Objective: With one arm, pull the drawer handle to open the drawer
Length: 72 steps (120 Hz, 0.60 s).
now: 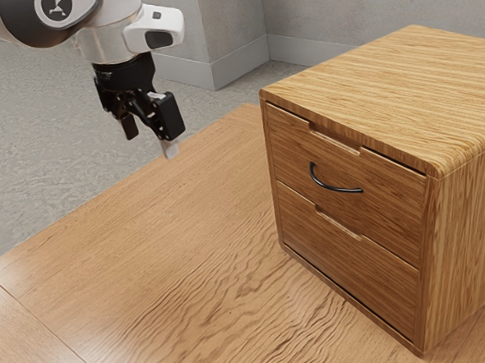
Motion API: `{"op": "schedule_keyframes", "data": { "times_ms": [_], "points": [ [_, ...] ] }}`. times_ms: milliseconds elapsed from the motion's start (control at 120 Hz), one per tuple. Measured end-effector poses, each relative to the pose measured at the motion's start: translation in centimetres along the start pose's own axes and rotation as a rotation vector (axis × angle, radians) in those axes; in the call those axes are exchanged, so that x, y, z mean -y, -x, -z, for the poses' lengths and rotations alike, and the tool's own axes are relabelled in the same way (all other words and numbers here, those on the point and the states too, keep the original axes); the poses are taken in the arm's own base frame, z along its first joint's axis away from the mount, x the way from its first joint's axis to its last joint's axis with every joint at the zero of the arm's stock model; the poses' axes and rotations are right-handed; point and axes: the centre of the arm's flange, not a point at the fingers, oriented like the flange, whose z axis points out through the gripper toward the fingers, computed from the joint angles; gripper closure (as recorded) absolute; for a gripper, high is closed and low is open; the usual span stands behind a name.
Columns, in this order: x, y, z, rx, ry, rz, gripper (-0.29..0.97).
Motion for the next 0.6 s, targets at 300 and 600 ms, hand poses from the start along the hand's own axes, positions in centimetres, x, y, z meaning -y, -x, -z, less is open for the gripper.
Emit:
{"op": "schedule_keyframes", "data": {
  "times_ms": [300, 600],
  "points": [
    [1.3, 3.6, 10.6, -0.156, 0.060, 0.072, 0.00],
    [-1.5, -1.1, 4.2, 0.027, 0.057, 0.515, 0.00]
  ]
}}
